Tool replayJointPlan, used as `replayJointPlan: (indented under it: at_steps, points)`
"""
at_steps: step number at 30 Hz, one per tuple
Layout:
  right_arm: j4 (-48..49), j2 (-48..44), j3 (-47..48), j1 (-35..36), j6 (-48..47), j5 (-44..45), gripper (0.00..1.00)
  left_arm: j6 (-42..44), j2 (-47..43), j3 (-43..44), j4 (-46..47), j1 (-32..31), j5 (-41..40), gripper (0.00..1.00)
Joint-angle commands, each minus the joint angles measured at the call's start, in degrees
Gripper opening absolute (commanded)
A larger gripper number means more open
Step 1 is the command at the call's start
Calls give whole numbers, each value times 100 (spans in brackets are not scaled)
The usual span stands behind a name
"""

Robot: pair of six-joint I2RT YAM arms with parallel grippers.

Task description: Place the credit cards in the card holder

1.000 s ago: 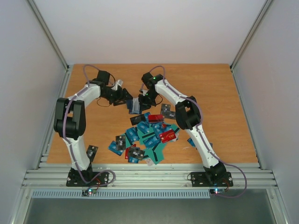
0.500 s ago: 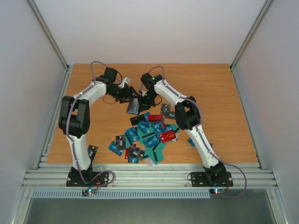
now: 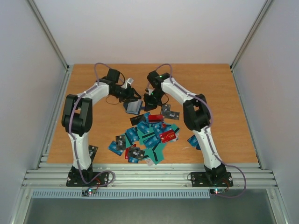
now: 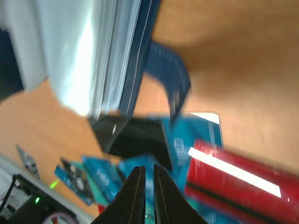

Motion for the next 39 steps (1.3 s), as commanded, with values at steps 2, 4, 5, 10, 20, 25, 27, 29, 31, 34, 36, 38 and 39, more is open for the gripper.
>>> replayJointPlan:
  at_steps: [2, 4, 5, 10, 20, 25, 27, 29, 31, 34, 36, 38, 39]
  points:
    - [685, -1611, -1352, -230, 104, -167, 8, 67, 62, -126, 17, 42, -540, 33]
    - [949, -1961, -1887, -345, 203, -207, 8, 107, -371, -56, -59, 83, -631, 36]
    - [1059, -2092, -2084, -390, 255, -230, 9, 148, -541, 34, -255, 131, -676, 39]
    - [1235, -2326, -2432, -499, 279, -305, 11, 330, -1280, 322, -843, 636, -1139, 45]
    - [1349, -2097, -2271, -509, 713, -353, 21, 971, -460, -52, -1217, 1153, -1651, 44]
    - [1217, -1889, -2113, -534, 769, -55, 23, 1040, 170, 133, -1290, 1161, -1676, 41]
    - [1154, -1776, -2048, -534, 775, 50, 23, 1063, 338, 163, -1263, 1159, -1607, 39]
    - [1106, -1673, -2010, -535, 788, 125, 23, 1026, 391, 152, -1197, 1160, -1518, 37]
    - [1053, -1596, -1955, -535, 797, 220, 22, 971, 353, 118, -1099, 1139, -1407, 36]
    - [991, -1478, -1877, -544, 786, 351, 21, 918, 210, 76, -980, 1078, -1295, 36]
    - [923, -1387, -1783, -543, 757, 423, 20, 891, 96, 96, -995, 1054, -1382, 36]
    - [822, -1323, -1724, -544, 741, 543, 19, 836, -98, 88, -1133, 1076, -1981, 40]
    - [809, -1320, -1726, -543, 734, 587, 18, 814, -216, 35, -1113, 1157, -2166, 42]
